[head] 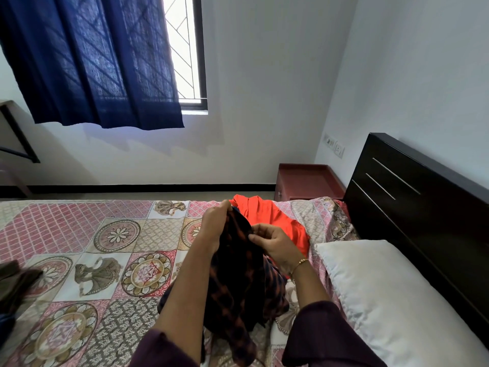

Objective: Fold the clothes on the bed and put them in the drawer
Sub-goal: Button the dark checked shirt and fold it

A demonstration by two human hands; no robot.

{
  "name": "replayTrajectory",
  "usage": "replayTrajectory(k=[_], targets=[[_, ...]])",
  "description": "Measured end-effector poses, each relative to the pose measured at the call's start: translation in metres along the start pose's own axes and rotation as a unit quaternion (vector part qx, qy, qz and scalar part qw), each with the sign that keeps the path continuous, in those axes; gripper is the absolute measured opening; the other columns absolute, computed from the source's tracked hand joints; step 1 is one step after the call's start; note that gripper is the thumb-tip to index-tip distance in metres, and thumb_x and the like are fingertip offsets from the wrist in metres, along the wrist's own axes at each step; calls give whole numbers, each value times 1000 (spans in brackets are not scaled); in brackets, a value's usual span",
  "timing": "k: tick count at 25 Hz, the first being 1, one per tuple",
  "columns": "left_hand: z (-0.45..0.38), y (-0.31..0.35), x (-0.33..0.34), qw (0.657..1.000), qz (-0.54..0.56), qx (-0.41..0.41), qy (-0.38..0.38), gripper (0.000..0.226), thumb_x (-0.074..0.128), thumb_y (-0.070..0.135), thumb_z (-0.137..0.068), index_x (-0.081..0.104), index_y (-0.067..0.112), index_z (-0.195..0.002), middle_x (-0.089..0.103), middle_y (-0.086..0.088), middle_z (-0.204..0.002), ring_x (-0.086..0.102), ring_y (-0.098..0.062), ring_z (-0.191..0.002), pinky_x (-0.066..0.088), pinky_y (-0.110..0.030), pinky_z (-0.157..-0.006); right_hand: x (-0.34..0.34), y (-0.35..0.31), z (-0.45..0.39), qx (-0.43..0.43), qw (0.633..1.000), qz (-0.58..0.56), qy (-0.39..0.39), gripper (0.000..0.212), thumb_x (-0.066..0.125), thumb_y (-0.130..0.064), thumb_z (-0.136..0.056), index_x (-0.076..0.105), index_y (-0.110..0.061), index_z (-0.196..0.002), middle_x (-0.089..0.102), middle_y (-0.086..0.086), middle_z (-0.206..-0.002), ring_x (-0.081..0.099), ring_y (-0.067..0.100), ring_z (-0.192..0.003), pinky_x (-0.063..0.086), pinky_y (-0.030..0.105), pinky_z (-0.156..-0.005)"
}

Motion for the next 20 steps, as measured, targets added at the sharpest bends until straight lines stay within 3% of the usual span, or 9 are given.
replayTrajectory(k=[4,8,10,12,13,16,20], targets=[[-7,-11,4,991,97,-90,-22,24,51,23,-85,49,14,-63,48,-2,-54,46,-20,-53,39,-25,-52,0,0,4,11,998,-41,-35,18,51,6,-90,65,-6,-88,70,-4,-77,65,5,-71,53,16,-70],[-4,-17,19,959,225,-132,-113,17,50,13,-89,57,11,-73,62,-2,-55,61,-17,-49,50,-21,-53,-24,-13,2,0,987,-132,91,21,49,3,-91,64,-9,-80,69,-3,-70,63,8,-67,53,19,-65],[1,-16,24,928,310,-134,-158,6,57,3,-75,57,5,-81,63,-6,-58,64,-19,-50,53,-23,-55,-39,-22,-1,-23,983,-84,160,19,53,-1,-91,64,-10,-79,68,2,-75,63,12,-71,53,25,-72],[3,-17,30,894,382,-135,-193,38,68,-7,-48,57,-4,-84,64,-15,-63,65,-25,-52,57,-28,-54,-40,-30,-2,-47,983,-5,177,16,58,-4,-89,64,-12,-76,66,3,-75,61,13,-72,52,29,-75],[-1,-21,30,891,389,-137,-187,40,64,-10,-45,57,-7,-85,65,-18,-65,66,-26,-53,58,-32,-54,-33,-30,-3,-55,985,21,162,17,59,-4,-88,64,-14,-75,64,1,-73,60,11,-69,51,26,-71],[-11,-35,32,900,383,-151,-144,25,39,-12,-68,53,-6,-88,63,-20,-76,65,-30,-65,57,-35,-60,-6,-18,-5,-49,993,44,94,19,62,-1,-86,62,-16,-74,61,-1,-69,55,6,-64,46,20,-66],[-24,-46,19,895,419,-133,-75,24,32,-10,-89,47,5,-77,52,-15,-81,59,-24,-70,56,-29,-56,1,1,-6,-22,997,-15,70,12,63,-1,-85,63,-12,-81,60,4,-76,55,12,-71,46,21,-69]])
Point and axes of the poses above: each hand's wrist, its own z-axis away from the middle knuckle, its own x-axis out of the palm, y = z × x, the point moved 9 cm from there along -z, towards the middle knuckle
